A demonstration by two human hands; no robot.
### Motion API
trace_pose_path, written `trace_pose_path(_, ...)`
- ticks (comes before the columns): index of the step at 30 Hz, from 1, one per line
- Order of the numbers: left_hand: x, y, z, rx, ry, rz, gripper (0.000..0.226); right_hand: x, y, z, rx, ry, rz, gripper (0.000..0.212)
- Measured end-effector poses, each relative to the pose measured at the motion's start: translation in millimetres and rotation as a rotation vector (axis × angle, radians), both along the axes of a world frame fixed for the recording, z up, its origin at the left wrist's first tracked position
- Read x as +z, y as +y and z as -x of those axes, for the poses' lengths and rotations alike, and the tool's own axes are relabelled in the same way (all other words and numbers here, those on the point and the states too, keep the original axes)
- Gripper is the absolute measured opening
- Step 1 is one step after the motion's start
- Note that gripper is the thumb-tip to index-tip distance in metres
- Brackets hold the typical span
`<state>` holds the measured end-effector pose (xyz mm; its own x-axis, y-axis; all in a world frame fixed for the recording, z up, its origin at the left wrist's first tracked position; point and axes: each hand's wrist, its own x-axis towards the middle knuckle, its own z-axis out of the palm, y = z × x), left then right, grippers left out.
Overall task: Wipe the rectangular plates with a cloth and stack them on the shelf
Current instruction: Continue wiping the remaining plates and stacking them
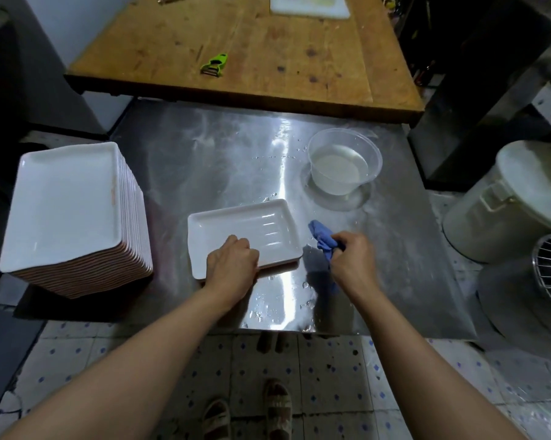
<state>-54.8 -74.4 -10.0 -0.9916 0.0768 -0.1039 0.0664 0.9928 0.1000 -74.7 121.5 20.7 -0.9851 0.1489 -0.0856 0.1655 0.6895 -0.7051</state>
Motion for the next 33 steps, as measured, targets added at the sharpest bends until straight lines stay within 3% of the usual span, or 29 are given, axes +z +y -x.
trace_pose_path(5,1.9,0.8,-1.4,-0.085,-0.004,0.025,0.007,-13.2,5.2,-3.0,-0.059,-0.033,0.057,0.014)
trace_pose_path(8,3.7,-3.5,-5.5,-0.114,0.075,0.022,0.035,-11.4,8.4,-4.0,-0.074,-0.012,0.079,0.016)
trace_pose_path(12,21.6,-8.5,-7.0,-0.196,0.268,-0.049,0.013,-4.4,10.4,-2.7,-0.083,0.002,0.101,0.019)
trace_pose_path(14,29.1,-10.6,-7.0,-0.181,0.340,-0.074,0.022,-1.6,8.5,-1.4,-0.093,0.009,0.132,0.021)
trace_pose_path(20,50.3,-10.6,4.2,-0.118,0.405,-0.107,0.014,15.2,8.6,-1.4,-0.121,0.034,0.176,0.024)
trace_pose_path(23,73.6,1.3,6.9,0.005,0.432,-0.268,0.011,36.7,12.5,0.1,-0.180,0.086,0.213,0.025)
trace_pose_path(28,121.9,33.3,17.7,0.124,0.406,-0.741,0.008,85.1,14.2,-4.7,-0.191,0.361,0.202,0.028)
trace_pose_path(33,155.4,58.8,25.3,0.252,0.289,-1.102,0.013,131.5,17.5,-0.6,-0.141,0.570,0.258,0.021)
